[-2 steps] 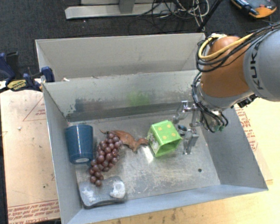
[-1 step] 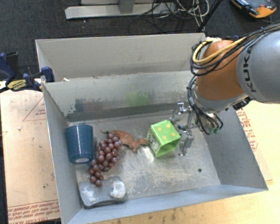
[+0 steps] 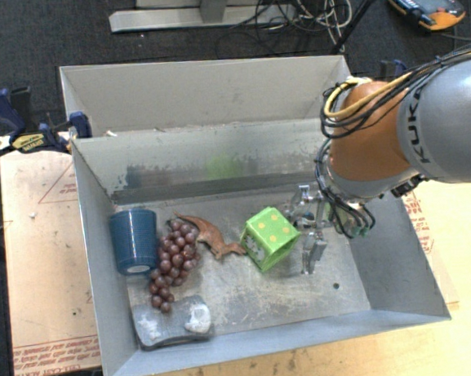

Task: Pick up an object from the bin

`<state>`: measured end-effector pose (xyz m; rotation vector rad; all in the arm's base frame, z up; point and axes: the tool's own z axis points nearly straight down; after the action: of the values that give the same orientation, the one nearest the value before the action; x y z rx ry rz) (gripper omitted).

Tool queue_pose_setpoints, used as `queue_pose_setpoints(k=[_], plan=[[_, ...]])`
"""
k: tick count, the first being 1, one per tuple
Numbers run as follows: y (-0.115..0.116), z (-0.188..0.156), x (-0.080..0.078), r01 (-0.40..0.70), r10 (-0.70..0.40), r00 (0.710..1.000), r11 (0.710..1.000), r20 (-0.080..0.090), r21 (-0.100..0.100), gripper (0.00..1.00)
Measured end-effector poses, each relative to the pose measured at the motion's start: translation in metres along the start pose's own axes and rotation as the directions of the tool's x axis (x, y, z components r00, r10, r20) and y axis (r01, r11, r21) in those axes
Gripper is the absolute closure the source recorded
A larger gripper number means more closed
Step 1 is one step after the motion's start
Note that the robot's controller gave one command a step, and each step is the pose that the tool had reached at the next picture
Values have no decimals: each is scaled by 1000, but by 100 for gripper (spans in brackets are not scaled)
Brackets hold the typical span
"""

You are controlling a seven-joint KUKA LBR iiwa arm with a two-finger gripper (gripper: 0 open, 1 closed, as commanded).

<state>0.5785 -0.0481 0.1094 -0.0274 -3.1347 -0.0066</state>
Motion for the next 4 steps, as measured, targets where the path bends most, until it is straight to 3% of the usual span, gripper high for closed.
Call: queue_pose_setpoints(k=[1,2,3,4], plan=[[-12,-1,-13,-21,21,1000,1000,17,6,0],[5,20,-18,-141,141,990,990,11,4,0],[18,24,-29,-305,305,952,952,14,1,0],[26,25,-36,-238,238,971,971,22,5,0]])
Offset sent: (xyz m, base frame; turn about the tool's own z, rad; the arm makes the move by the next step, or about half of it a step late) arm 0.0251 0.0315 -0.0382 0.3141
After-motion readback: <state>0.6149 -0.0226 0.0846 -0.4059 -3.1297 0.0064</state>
